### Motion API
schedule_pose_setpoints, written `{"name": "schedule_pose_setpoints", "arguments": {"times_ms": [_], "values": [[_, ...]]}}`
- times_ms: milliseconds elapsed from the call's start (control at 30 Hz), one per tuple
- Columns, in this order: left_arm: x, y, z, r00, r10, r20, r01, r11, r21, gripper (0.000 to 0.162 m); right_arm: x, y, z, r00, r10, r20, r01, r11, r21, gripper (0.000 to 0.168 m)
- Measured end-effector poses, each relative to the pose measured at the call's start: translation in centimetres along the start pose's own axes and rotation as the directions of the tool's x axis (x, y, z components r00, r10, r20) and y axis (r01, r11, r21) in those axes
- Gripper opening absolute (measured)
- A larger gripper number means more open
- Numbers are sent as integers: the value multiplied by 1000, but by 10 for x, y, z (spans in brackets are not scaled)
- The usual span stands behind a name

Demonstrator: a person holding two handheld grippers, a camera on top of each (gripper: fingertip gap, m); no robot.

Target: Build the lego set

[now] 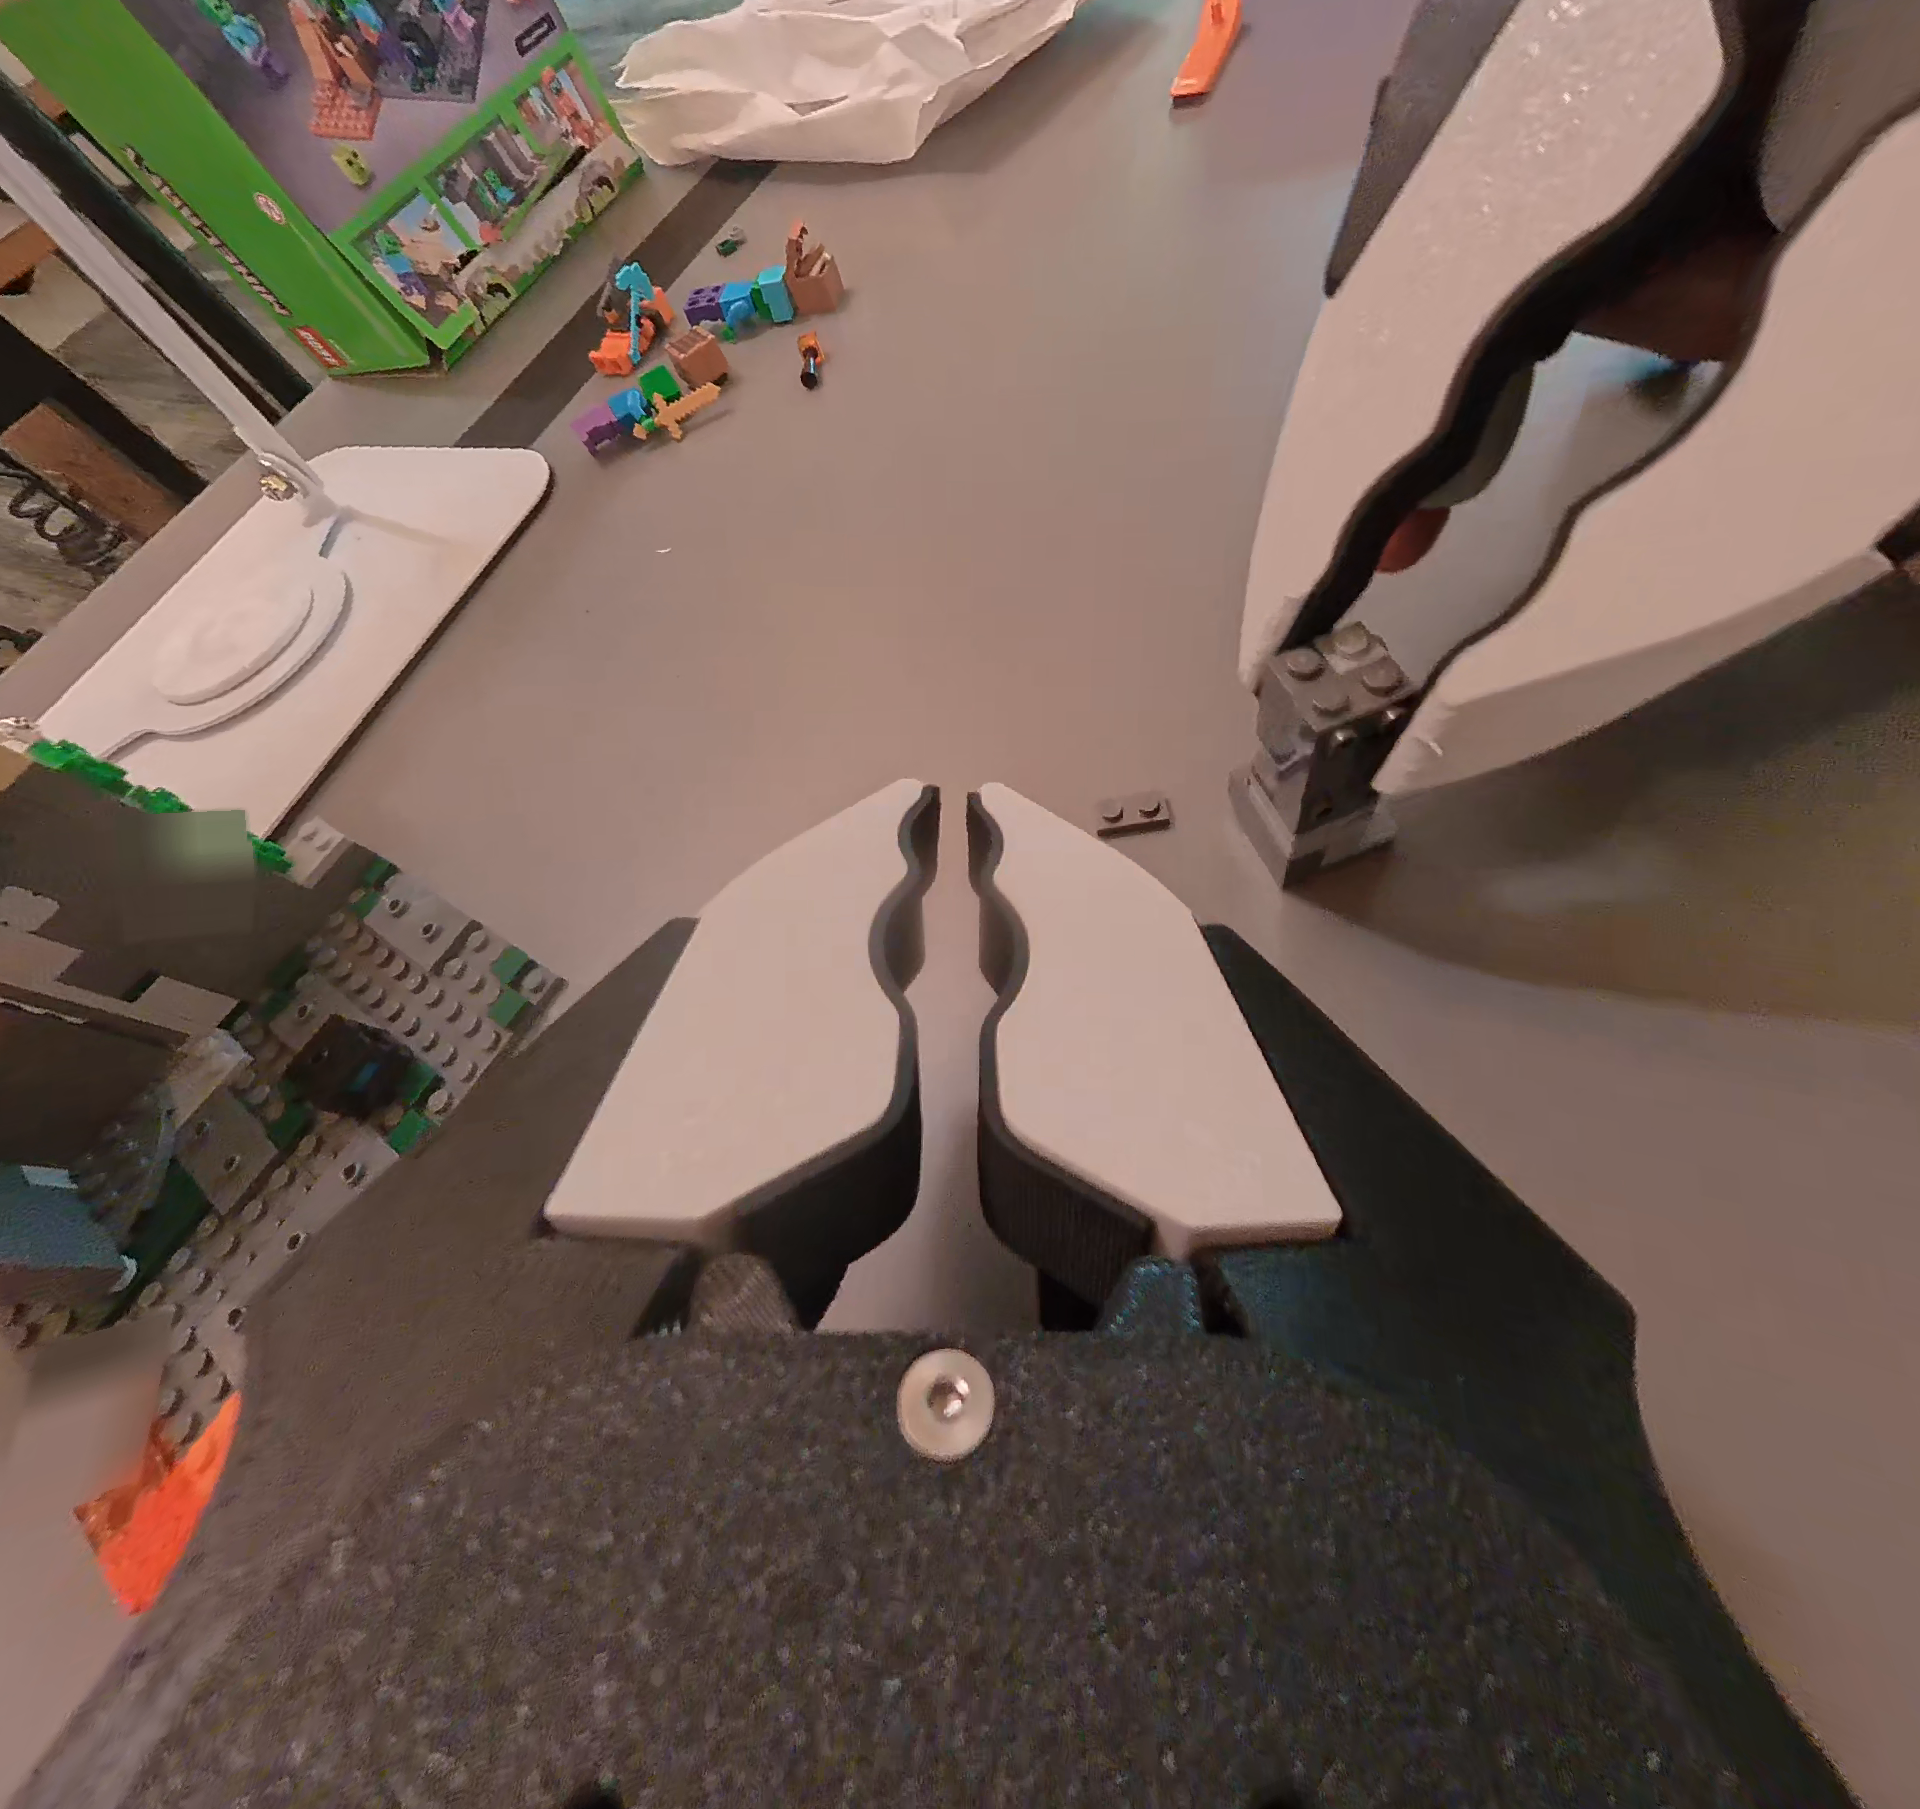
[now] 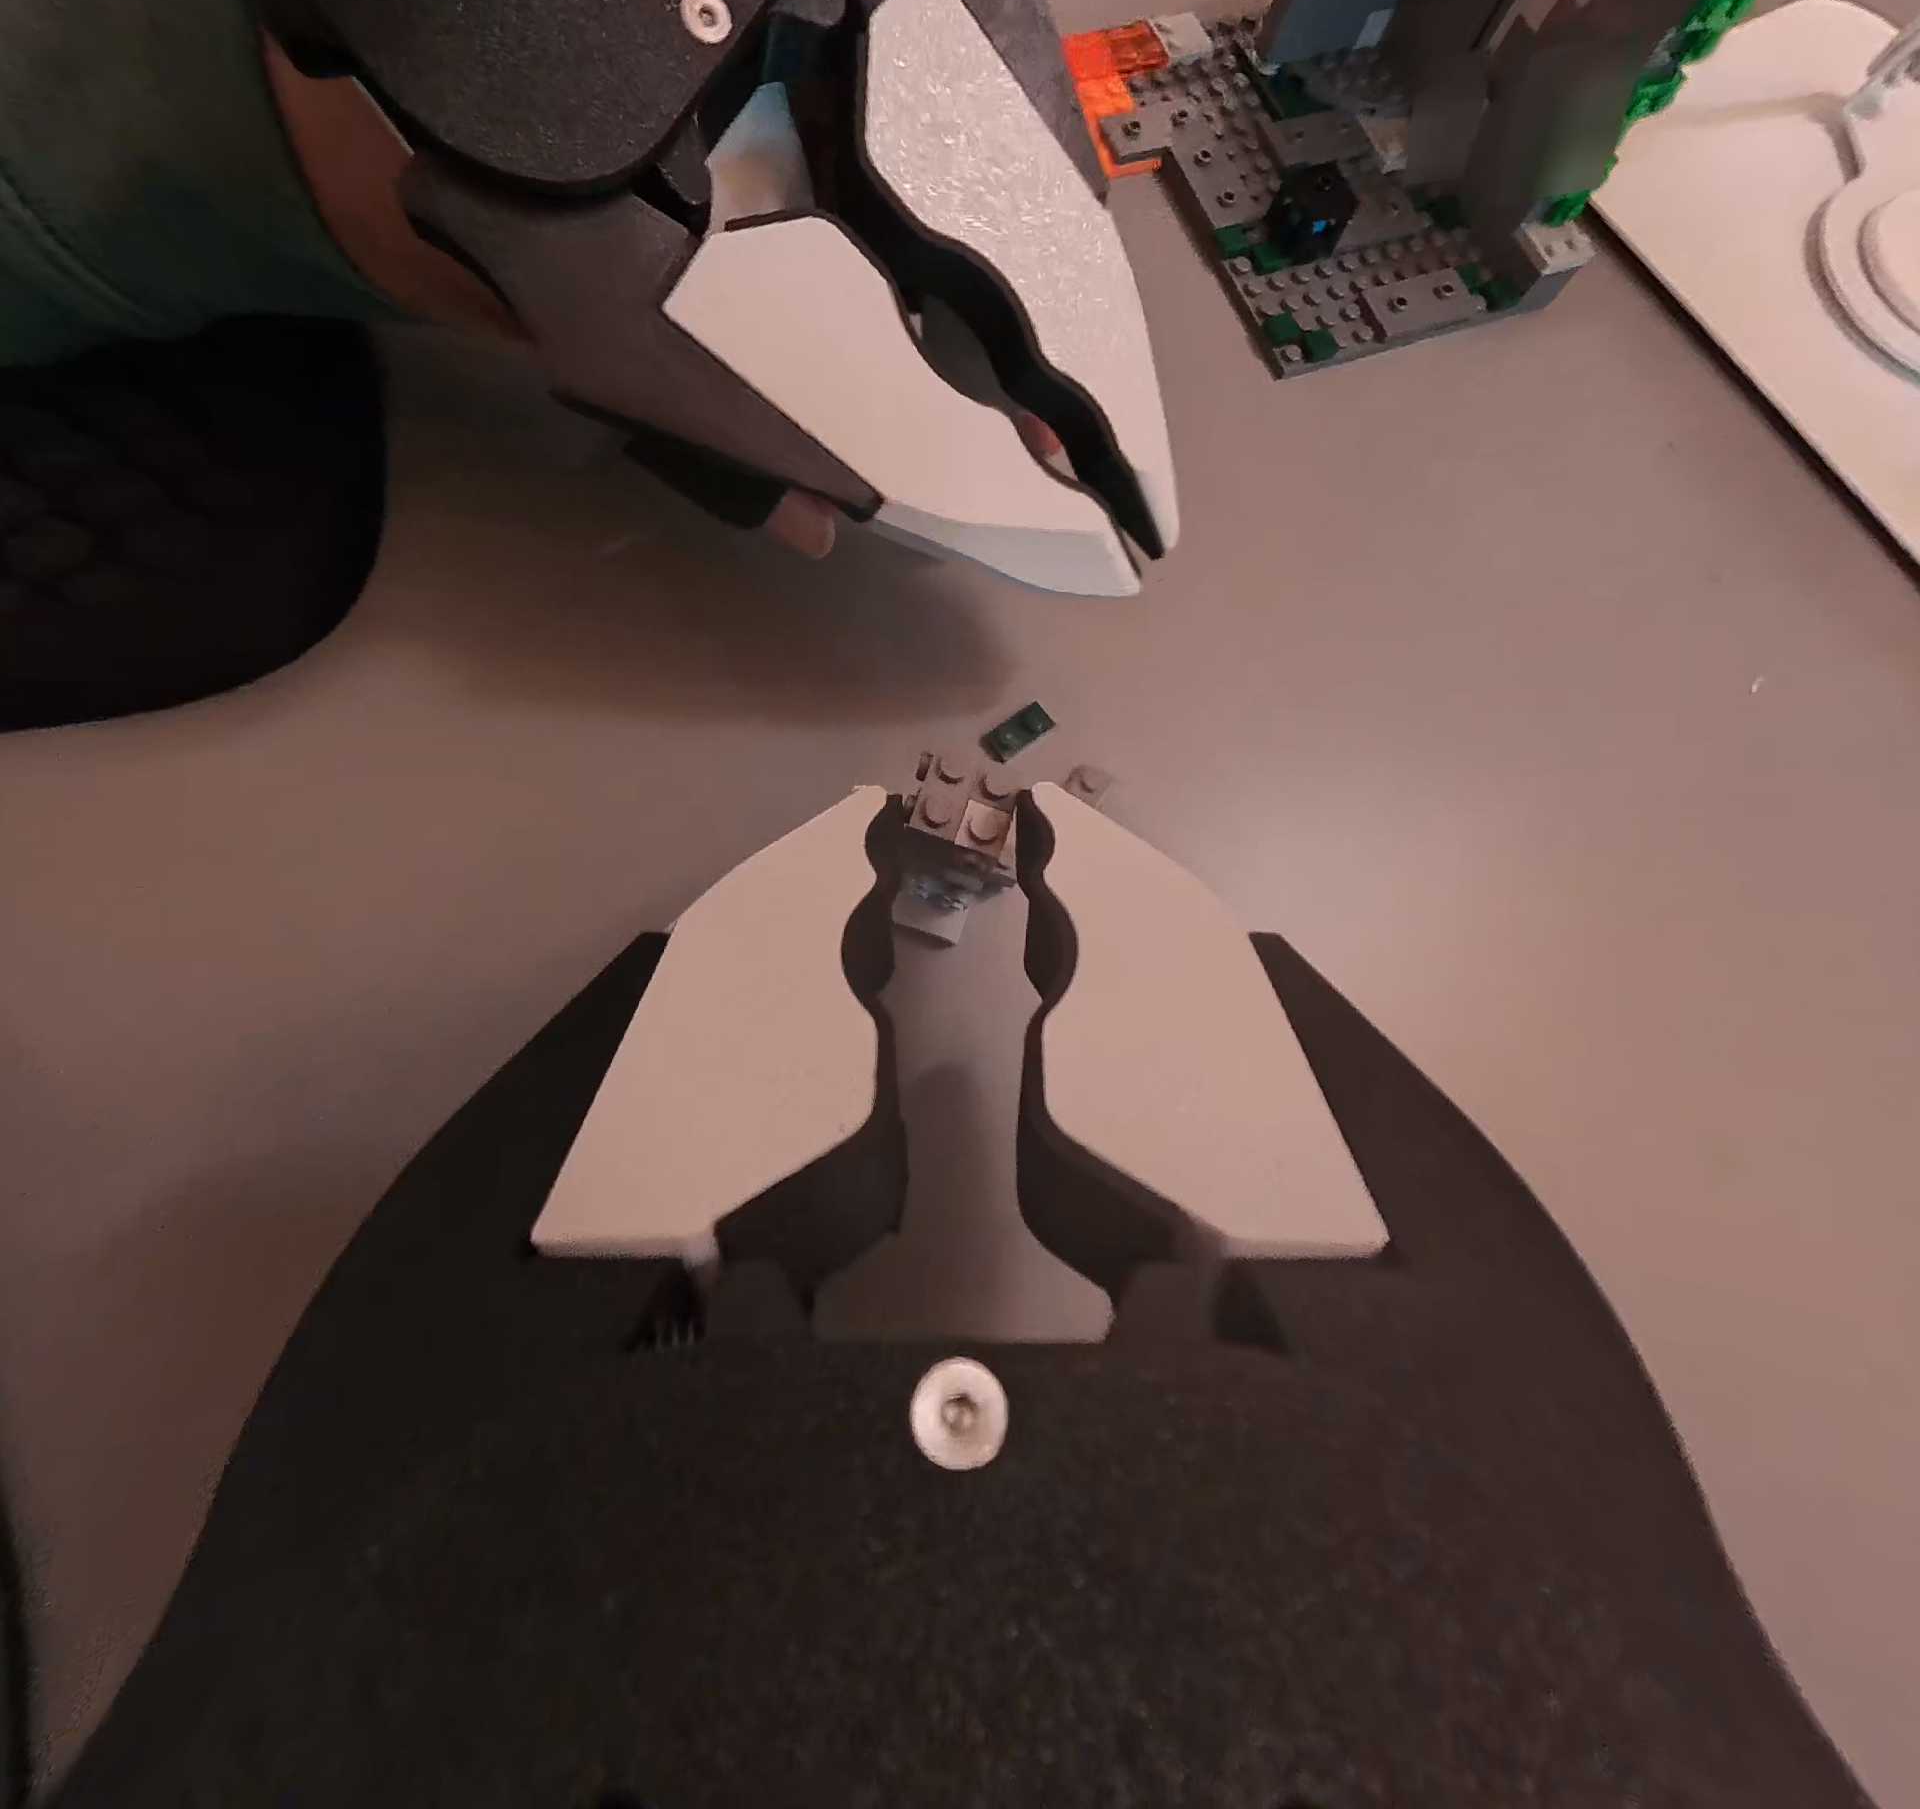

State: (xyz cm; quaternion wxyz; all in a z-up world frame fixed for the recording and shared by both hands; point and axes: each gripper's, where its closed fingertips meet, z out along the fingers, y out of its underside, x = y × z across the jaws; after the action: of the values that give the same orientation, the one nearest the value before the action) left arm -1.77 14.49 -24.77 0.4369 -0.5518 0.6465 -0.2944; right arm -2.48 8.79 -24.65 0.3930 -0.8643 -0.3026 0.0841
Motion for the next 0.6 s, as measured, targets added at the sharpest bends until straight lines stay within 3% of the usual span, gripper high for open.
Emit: {"name": "schedule_pose_setpoints", "arguments": {"times_ms": [200,333,600], "values": [[14,13,4,996,-11,-86,3,995,-95,10,4,-1,1,1000,21,3,-21,999,26,20],[22,20,2,988,-61,-142,38,986,-162,21,5,-7,-6,998,46,44,-49,996,79,35],[34,31,6,974,-76,-214,25,973,-230,27,27,-12,-22,994,86,63,-97,976,197,33]]}}
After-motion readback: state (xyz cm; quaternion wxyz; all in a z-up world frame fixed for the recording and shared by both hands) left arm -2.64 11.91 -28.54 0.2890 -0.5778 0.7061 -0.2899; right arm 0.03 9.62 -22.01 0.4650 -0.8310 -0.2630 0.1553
